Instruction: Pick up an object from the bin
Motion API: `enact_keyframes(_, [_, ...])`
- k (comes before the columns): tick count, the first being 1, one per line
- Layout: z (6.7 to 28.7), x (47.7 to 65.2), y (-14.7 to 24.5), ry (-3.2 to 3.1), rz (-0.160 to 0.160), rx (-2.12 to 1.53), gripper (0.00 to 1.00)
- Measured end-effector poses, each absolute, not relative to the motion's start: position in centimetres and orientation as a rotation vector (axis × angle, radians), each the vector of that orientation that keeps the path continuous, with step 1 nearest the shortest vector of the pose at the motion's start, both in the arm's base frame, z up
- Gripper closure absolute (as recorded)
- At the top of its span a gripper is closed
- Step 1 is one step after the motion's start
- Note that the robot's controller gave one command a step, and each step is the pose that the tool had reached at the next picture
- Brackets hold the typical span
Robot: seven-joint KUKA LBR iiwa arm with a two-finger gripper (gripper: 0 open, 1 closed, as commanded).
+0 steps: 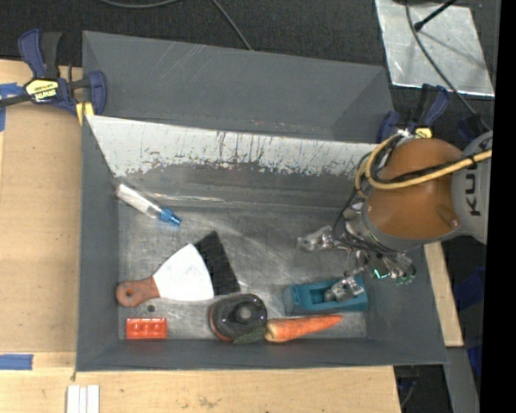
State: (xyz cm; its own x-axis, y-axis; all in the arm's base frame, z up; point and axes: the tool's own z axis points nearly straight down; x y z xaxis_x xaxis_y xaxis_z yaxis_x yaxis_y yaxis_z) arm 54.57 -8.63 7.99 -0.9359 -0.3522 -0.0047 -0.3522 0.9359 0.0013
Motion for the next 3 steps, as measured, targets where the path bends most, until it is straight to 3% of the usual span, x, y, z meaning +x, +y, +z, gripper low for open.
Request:
enact_keyframes(1, [7.81, 53.6, -9.25, 3.132, 0.002, -0.57, 1.0])
enact_keyframes(2, [7.99, 54.57, -8.64, 3.086, 0.003, -0.563, 0.0])
enact_keyframes(3, [7.98, 54.57, -8.64, 3.086, 0.002, -0.563, 0.0])
